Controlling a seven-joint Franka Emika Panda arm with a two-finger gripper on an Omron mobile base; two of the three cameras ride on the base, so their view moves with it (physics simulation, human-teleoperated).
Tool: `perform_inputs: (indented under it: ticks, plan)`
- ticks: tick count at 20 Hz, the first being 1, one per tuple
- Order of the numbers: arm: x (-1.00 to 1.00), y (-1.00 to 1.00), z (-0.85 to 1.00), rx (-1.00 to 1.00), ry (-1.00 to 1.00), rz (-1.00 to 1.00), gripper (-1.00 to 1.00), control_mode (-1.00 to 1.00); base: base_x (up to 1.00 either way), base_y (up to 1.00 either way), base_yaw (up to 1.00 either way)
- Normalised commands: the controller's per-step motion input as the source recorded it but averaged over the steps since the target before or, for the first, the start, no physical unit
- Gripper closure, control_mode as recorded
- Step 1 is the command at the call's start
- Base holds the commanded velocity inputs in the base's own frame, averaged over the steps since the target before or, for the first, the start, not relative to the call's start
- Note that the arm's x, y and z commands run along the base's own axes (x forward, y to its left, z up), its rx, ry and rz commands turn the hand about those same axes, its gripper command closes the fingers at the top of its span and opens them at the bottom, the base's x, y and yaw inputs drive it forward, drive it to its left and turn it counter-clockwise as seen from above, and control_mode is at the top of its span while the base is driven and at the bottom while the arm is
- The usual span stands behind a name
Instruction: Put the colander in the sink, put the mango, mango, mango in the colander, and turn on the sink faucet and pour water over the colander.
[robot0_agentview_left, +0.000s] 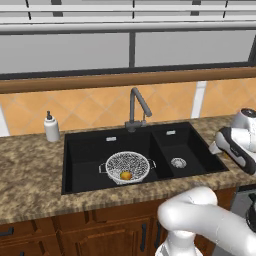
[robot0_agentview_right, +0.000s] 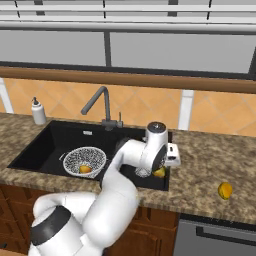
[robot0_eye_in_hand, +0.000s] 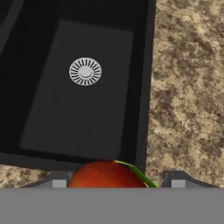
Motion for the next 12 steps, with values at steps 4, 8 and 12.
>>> perform_inputs:
  ticks: [4,8,12]
  plan:
    - [-0.31,1.00,0.14,-0.11,-0.10,-0.01,1.00,-1.00,0.00,0.00,0.00]
    - [-0.16,1.00,0.22,-0.05,-0.04,-0.07,1.00,-1.00,0.00,0.00,0.00]
    - [-0.10,1.00,0.32,-0.01,0.00,-0.07,1.00,-1.00,0.00,0.00,0.00]
